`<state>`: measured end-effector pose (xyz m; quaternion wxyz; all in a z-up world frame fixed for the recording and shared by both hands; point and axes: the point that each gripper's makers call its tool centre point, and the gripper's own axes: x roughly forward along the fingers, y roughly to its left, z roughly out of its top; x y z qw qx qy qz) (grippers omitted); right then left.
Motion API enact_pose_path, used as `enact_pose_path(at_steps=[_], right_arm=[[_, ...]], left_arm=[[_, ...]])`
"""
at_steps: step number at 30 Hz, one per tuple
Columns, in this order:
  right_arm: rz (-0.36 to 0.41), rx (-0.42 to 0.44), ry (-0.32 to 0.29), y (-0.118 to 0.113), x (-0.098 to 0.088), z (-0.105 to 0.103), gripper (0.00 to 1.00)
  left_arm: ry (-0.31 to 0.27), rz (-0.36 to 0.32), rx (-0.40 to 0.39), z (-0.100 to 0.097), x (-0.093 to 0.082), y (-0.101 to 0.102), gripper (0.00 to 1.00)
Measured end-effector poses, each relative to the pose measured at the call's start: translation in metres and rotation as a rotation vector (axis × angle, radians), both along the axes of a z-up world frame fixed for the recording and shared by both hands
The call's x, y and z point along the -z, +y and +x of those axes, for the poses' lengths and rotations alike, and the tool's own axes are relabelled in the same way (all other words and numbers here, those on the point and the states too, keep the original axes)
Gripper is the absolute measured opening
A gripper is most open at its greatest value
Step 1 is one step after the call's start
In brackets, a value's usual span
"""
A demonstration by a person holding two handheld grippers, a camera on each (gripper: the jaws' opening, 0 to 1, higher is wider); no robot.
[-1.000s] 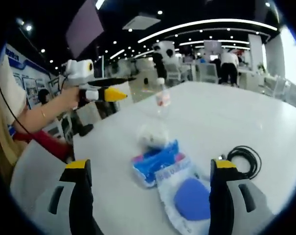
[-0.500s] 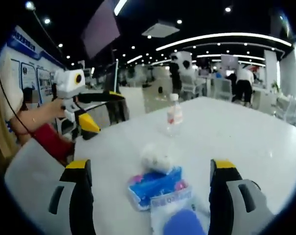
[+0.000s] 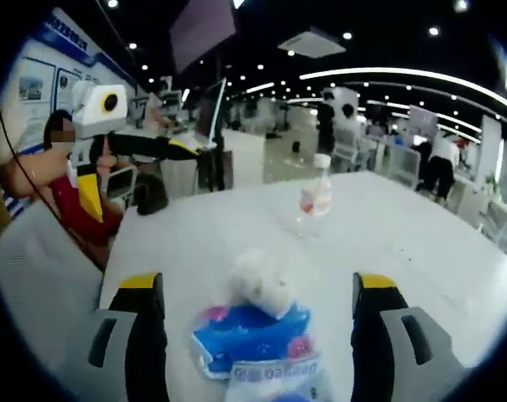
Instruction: Arrange the tabletop items into an orderly group along one side of the table until the central work area is clear of visible clutter.
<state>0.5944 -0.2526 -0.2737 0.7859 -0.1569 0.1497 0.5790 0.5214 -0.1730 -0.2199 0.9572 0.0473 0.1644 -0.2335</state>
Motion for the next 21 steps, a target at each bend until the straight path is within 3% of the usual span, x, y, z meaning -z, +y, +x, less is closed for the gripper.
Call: enact_pose_path(at_steps=[2, 9, 14, 17, 21], right_arm=[[-0.05, -0.018, -0.038, 0.003, 0.01, 0.004, 0.9], [-0.142, -0.086, -0.075, 0.011, 0.037, 0.005, 0.86], [-0.148, -0.084, -0.072, 0.02, 0.05, 0.014, 0.85], [-0.167, -0.085, -0.095, 0.023, 0.058, 0.02, 0.84], [-0.168, -0.093, -0.096, 0.03, 0.067, 0.025, 0.83]], left_arm=[[0.003, 0.01, 0.003, -0.002, 0.002, -0.001, 1.0], [0.007, -0.006, -0.001, -0.003, 0.006, -0.006, 1.0], [0.025, 0.026, 0.012, -0.004, 0.013, -0.01, 1.0], [0.044, -0.019, -0.027, -0.003, 0.014, -0.011, 1.0], [0.061, -0.036, -0.006, -0.007, 0.019, -0.021, 1.0]])
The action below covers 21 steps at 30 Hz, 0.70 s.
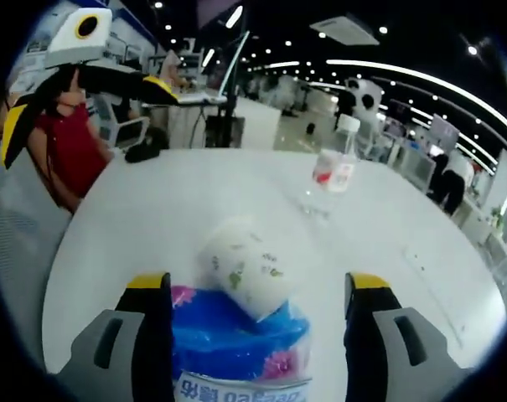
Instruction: Arrange the tabletop items into an orderly group along one side of the table until the central work area is clear of visible clutter.
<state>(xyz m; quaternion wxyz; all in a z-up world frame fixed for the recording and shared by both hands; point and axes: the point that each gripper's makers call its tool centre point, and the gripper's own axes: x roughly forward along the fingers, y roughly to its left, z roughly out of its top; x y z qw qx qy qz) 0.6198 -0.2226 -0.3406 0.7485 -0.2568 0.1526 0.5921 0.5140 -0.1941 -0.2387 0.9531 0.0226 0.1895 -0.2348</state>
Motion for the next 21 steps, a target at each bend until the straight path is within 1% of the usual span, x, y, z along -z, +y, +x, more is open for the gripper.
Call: enact_pose_path(at_steps=[4, 6, 8, 12, 15, 18, 21], right_arm=[[-0.023, -0.043, -0.04, 0.008, 0.008, 0.001, 0.79], [-0.046, -0.049, -0.039, 0.009, 0.014, -0.001, 0.77], [-0.044, -0.052, -0.041, 0.011, 0.015, -0.003, 0.74], [-0.06, -0.078, -0.076, 0.017, 0.019, -0.005, 0.73], [-0.08, -0.103, -0.095, 0.02, 0.024, -0.007, 0.66], [-0.131, -0.123, -0.162, 0.018, 0.029, -0.005, 0.61], [-0.142, -0.127, -0.167, 0.018, 0.031, -0.006, 0.56]], left_arm=[[0.023, 0.016, -0.006, -0.002, 0.009, -0.002, 1.0], [0.034, 0.005, -0.012, -0.004, 0.012, -0.002, 1.0], [0.038, -0.003, -0.015, -0.005, 0.013, -0.003, 1.0], [0.061, 0.0, -0.012, -0.008, 0.019, -0.004, 1.0], [0.068, 0.005, -0.022, -0.009, 0.021, -0.002, 0.99], [0.068, -0.003, -0.032, -0.01, 0.02, -0.001, 0.99], [0.069, 0.0, -0.036, -0.011, 0.02, 0.0, 0.99]])
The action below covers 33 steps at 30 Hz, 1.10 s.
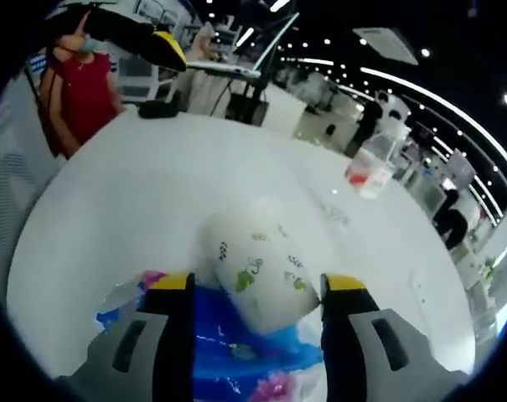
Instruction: Arrange the tabletop items into an orderly group along one side of the table until the central work area is clear of visible clutter.
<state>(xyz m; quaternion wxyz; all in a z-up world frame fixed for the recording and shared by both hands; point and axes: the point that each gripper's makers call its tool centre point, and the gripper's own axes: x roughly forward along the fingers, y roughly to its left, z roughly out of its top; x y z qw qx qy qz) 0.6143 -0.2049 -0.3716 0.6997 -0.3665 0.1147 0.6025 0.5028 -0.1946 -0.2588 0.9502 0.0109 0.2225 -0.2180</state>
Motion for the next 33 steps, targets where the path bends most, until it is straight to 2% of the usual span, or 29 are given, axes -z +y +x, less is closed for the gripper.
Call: enact_pose_path(at_steps=[4, 5, 9, 14, 20, 26, 33], right_arm=[[-0.016, 0.011, -0.001, -0.002, 0.003, 0.002, 0.4], [-0.017, 0.014, 0.0, -0.002, 0.003, 0.002, 0.39], [0.006, 0.036, 0.027, 0.0, 0.002, 0.002, 0.38], [0.025, 0.075, 0.107, -0.001, 0.003, 0.0, 0.38], [0.077, 0.11, 0.162, -0.002, -0.005, -0.002, 0.38], [0.177, 0.171, 0.239, -0.005, -0.02, -0.002, 0.38], [0.272, 0.189, 0.265, -0.01, -0.049, -0.011, 0.38]], left_arm=[[0.001, 0.0, -0.012, -0.002, 0.0, 0.003, 0.99], [0.001, -0.001, -0.016, -0.002, -0.001, 0.004, 0.99], [0.001, -0.005, -0.021, -0.003, -0.002, 0.004, 0.99], [0.007, -0.003, -0.029, -0.005, -0.001, 0.006, 0.99], [0.003, -0.02, -0.038, -0.005, -0.004, 0.007, 0.99], [-0.004, -0.053, -0.057, -0.004, -0.01, 0.009, 0.99], [-0.03, -0.136, -0.083, -0.001, -0.022, 0.008, 0.99]])
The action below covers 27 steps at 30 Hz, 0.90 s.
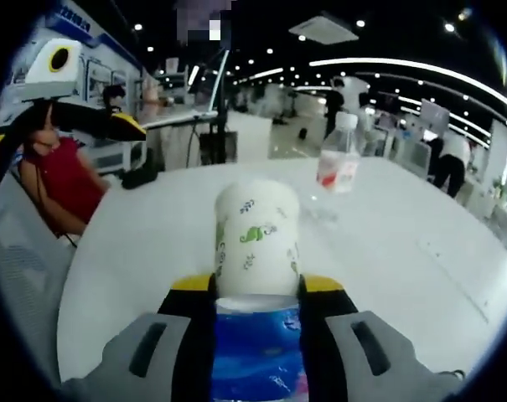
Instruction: Arrange the tabletop items into an orderly group along one side of the table until the central work area is clear of visible clutter.
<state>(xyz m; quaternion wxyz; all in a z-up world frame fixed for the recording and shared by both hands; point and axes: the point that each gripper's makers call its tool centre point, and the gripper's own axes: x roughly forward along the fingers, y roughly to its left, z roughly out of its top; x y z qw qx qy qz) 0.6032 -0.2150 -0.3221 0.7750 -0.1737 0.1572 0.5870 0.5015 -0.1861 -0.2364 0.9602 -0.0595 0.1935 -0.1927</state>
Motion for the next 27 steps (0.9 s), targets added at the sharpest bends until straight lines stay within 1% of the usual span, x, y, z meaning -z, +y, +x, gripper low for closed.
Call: enact_pose_path(at_steps=[3, 5, 7, 10, 13, 15, 18, 19, 20, 22, 25, 27], right_arm=[[0.017, -0.003, -0.02, -0.003, -0.012, -0.006, 0.38], [0.035, -0.006, -0.03, -0.005, -0.021, -0.011, 0.38], [0.057, -0.013, -0.043, -0.007, -0.032, -0.017, 0.38], [0.121, -0.042, -0.049, -0.007, -0.052, -0.031, 0.38], [0.175, -0.068, -0.054, -0.008, -0.073, -0.045, 0.38], [0.192, -0.07, -0.059, -0.009, -0.08, -0.05, 0.38], [0.229, -0.065, -0.073, -0.011, -0.095, -0.058, 0.38], [0.236, -0.062, -0.078, -0.011, -0.098, -0.06, 0.38], [0.24, -0.06, -0.084, -0.012, -0.102, -0.063, 0.38], [0.259, -0.057, -0.088, -0.014, -0.109, -0.069, 0.38], [0.273, -0.059, -0.088, -0.014, -0.115, -0.076, 0.38], [0.276, -0.062, -0.091, -0.015, -0.117, -0.079, 0.38]], left_arm=[[-0.008, 0.04, -0.02, 0.002, -0.001, 0.003, 0.98], [-0.005, 0.032, -0.013, 0.002, -0.002, 0.0, 0.99], [-0.014, 0.008, -0.011, 0.001, -0.007, -0.003, 0.98], [-0.028, -0.016, -0.024, 0.001, -0.013, -0.004, 0.97], [-0.049, -0.094, -0.042, 0.003, -0.022, -0.007, 0.97], [-0.064, -0.154, -0.053, 0.004, -0.029, -0.009, 0.96], [-0.069, -0.161, -0.082, 0.005, -0.031, -0.006, 0.92], [-0.078, -0.173, -0.094, 0.005, -0.034, -0.006, 0.91], [-0.092, -0.203, -0.098, 0.005, -0.038, -0.008, 0.9], [-0.088, -0.245, -0.098, 0.005, -0.042, -0.012, 0.91], [-0.09, -0.253, -0.091, 0.006, -0.043, -0.015, 0.88], [-0.089, -0.269, -0.083, 0.005, -0.045, -0.018, 0.84]])
